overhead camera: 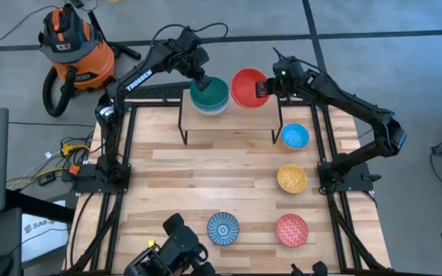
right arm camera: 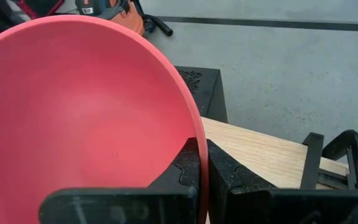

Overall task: Place and stack bowls onto a shelf
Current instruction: Stack the orange bowl on top of the green bowl on the shelf

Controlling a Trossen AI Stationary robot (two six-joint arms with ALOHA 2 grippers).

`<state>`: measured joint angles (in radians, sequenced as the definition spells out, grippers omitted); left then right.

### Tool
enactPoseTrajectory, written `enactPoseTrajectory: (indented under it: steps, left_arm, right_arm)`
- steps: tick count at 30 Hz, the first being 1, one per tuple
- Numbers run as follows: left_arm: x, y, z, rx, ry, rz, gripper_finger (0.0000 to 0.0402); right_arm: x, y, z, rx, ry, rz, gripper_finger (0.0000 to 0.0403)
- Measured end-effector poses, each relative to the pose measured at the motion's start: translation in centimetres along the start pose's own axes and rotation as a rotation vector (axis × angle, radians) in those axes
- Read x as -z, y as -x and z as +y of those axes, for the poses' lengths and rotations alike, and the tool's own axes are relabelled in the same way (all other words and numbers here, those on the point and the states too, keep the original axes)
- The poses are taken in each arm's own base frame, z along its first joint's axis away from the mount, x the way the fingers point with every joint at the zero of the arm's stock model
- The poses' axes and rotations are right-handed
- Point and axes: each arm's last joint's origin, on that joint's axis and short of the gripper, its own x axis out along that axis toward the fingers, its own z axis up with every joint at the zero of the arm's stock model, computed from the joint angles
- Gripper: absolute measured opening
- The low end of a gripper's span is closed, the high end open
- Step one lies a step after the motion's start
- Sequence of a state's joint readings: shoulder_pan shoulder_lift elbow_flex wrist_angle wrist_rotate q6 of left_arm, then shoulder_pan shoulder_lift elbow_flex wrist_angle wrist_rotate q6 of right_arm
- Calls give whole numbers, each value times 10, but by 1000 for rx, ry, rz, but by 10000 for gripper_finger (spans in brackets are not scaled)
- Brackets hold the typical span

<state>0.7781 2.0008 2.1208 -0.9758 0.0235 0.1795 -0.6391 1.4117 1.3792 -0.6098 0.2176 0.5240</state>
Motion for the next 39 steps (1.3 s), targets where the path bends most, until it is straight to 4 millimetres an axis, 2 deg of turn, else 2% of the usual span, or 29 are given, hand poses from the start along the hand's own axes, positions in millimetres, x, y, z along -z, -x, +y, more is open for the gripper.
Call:
enactPoseTrajectory:
  steps: [9, 16, 20, 25, 30, 39]
  left_arm:
    - [-5, 32, -20, 23, -35, -49, 0]
    - [-8, 83, -22, -7, -13, -155, 0]
    - [-3, 96, -19, -81, 1, -129, 0]
    - [1, 101, -18, -119, 17, -97, 0]
    - [5, 100, -20, -111, 29, -55, 0]
    - [8, 108, -23, -106, 30, -47, 0]
  right_arm:
    - [1, 3, 12, -59, 8, -33, 25]
    - [-17, 7, 25, -185, -2, -217, 25]
    - [-28, 7, 32, -261, 1, -336, 25]
    - [-26, -24, 45, -319, 28, -369, 25]
    - [-14, -54, 56, -350, 52, -341, 25]
    - [0, -81, 61, -409, 101, -250, 31]
